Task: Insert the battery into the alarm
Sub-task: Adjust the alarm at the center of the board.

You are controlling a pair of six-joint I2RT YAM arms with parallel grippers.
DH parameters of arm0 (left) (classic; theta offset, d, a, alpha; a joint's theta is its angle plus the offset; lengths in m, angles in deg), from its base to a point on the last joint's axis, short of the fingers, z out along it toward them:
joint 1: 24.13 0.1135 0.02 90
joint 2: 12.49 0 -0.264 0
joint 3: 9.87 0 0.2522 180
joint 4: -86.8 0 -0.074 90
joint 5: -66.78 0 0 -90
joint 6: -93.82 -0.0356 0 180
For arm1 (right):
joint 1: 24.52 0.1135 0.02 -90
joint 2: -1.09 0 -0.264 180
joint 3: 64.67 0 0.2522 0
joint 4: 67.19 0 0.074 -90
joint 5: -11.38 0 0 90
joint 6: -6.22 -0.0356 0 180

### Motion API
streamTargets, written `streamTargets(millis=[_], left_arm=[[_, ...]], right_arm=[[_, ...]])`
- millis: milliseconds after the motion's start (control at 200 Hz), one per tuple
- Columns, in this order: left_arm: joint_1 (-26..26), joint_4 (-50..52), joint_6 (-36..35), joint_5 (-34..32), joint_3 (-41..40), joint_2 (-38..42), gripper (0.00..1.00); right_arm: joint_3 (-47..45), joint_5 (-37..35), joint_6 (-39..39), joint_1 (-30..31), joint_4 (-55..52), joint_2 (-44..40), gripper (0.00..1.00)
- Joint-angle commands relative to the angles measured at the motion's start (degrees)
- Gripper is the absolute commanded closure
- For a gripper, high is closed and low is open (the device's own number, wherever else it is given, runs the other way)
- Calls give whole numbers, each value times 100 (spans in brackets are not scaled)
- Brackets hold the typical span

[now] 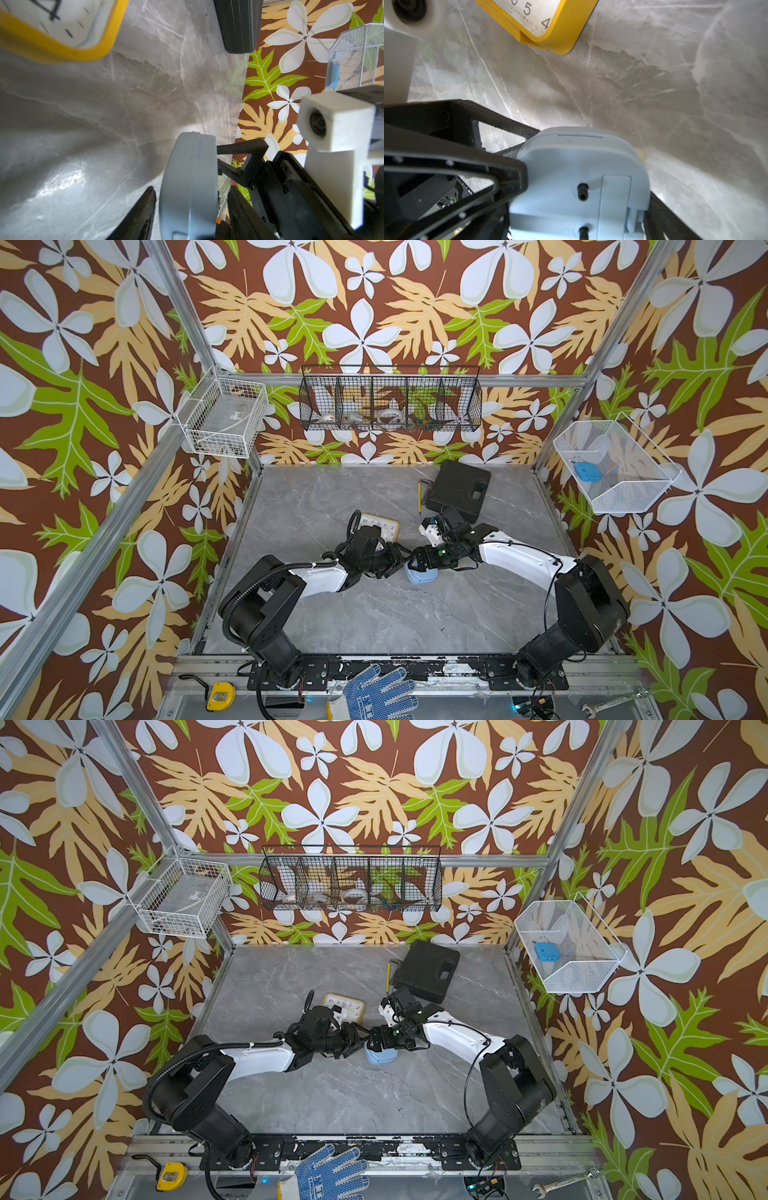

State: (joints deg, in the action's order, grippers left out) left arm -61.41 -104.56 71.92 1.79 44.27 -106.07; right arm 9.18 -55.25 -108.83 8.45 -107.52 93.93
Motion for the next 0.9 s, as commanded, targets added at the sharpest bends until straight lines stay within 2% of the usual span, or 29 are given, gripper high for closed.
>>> streamTargets(millis=[0, 390, 485, 596, 726, 896], left_arm=[[1, -276, 190, 346, -4, -54, 45], [36, -345, 314, 451, -19, -125, 62], [70, -335, 343, 432, -36, -100, 66], [132, -217, 369, 291, -89, 24, 68], [185, 221, 223, -107, -57, 310, 69], [221, 814, 53, -516, 173, 545, 69]], right_arm=[[50, 301, 112, -10, 479, 71, 23], [261, 379, 308, -19, 488, 194, 23], [283, 383, 351, -19, 471, 225, 18], [301, 307, 223, -19, 432, 118, 0], [151, 340, 74, -19, 507, -248, 0], [-374, 254, 355, -19, 694, -940, 0]])
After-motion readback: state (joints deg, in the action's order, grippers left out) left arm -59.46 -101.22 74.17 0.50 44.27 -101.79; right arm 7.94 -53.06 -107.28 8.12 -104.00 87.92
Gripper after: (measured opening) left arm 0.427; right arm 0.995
